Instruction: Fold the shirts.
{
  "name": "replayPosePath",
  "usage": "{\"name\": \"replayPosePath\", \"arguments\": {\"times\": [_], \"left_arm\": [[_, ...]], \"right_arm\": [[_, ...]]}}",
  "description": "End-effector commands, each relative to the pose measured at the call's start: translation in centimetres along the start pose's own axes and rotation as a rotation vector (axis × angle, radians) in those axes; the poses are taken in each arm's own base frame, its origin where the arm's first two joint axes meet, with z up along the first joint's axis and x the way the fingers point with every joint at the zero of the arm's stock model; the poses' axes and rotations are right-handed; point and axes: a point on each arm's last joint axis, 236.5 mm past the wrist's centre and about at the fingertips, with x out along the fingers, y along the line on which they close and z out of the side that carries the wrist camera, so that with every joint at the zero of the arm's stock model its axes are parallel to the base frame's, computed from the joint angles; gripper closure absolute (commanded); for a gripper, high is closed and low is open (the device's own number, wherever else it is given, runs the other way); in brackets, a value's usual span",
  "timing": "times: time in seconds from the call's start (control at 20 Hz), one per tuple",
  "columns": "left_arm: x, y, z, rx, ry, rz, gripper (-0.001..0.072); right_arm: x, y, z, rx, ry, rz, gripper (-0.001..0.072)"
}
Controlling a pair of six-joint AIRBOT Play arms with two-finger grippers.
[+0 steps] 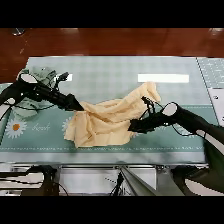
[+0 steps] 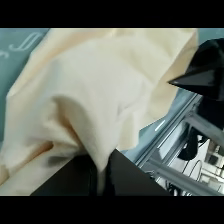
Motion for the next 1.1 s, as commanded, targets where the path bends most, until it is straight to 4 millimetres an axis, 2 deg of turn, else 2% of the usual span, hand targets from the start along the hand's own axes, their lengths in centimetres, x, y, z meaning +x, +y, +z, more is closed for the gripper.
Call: {"name": "replayPosePath", "arguments": {"times": [0.0,0.1,0.15,0.2,0.25,0.3,0.35,0.4,0.45,0.5,0.55,0.6,0.65,0.7,0.8,0.9,0.95,1.05], "left_arm": [[-0.9,-2.3,2.1,0.018,-0.071,-0.067,0.067],[-2.1,-4.0,3.3,0.048,-0.115,-0.08,0.067],[-3.0,-5.0,4.1,0.075,-0.147,-0.086,0.067],[-4.6,-6.8,5.2,0.108,-0.201,-0.097,0.067],[-6.7,-8.9,6.6,0.156,-0.274,-0.107,0.067],[-9.6,-11.7,8.4,0.222,-0.387,-0.106,0.0671],[-13.1,-14.5,10.2,0.274,-0.526,-0.098,0.0671],[-17.5,-18.1,11.9,0.334,-0.696,-0.088,0.0671],[-21.8,-21.8,12.7,0.408,-0.855,-0.076,0.0671],[-26.4,-26.0,12.6,0.493,-1.02,-0.055,0.0671],[-30.3,-29.8,11.5,0.567,-1.156,-0.044,0.0671],[-33.8,-33.7,9.5,0.644,-1.274,-0.041,0.0671],[-36.6,-36.7,7.0,0.715,-1.366,-0.022,0.0671],[-38.1,-38.7,4.6,0.782,-1.419,0.023,0.0671],[-39.5,-41.0,-0.1,0.88,-1.478,0.142,0.0671],[-40.0,-41.5,-4.1,0.887,-1.508,0.26,0.0671],[-40.2,-41.4,-5.8,0.882,-1.52,0.32,0.0671],[-40.0,-41.0,-9.3,0.865,-1.522,0.414,0.0671]], "right_arm": [[-0.9,2.4,1.7,-0.107,-0.011,0.017,0.0697],[-2.0,3.0,2.4,-0.173,-0.001,-0.013,0.0697],[-3.4,2.9,3.1,-0.21,0.001,-0.058,0.0697],[-5.8,3.1,4.5,-0.239,-0.031,-0.105,0.0697],[-9.5,3.8,6.8,-0.275,-0.112,-0.152,0.0697],[-14.2,5.2,9.3,-0.311,-0.222,-0.18,0.0698],[-20.4,7.6,11.9,-0.344,-0.369,-0.179,0.0698],[-27.0,10.7,13.7,-0.384,-0.527,-0.159,0.0699],[-34.4,14.3,14.5,-0.437,-0.701,-0.135,0.0699],[-40.9,17.8,13.9,-0.501,-0.858,-0.119,0.0699],[-46.8,21.1,11.9,-0.576,-1.004,-0.113,0.0699],[-50.7,23.7,9.2,-0.643,-1.1,-0.112,0.0699],[-53.6,25.7,6.0,-0.701,-1.18,-0.108,0.0698],[-55.2,26.8,3.2,-0.741,-1.238,-0.107,0.0698],[-56.6,27.0,-1.9,-0.782,-1.29,-0.142,0.0697],[-57.1,24.9,-5.5,-0.757,-1.315,-0.23,0.0697],[-57.0,23.3,-7.0,-0.716,-1.318,-0.276,0.0697],[-56.0,20.0,-9.1,-0.628,-1.293,-0.345,0.0696]]}}
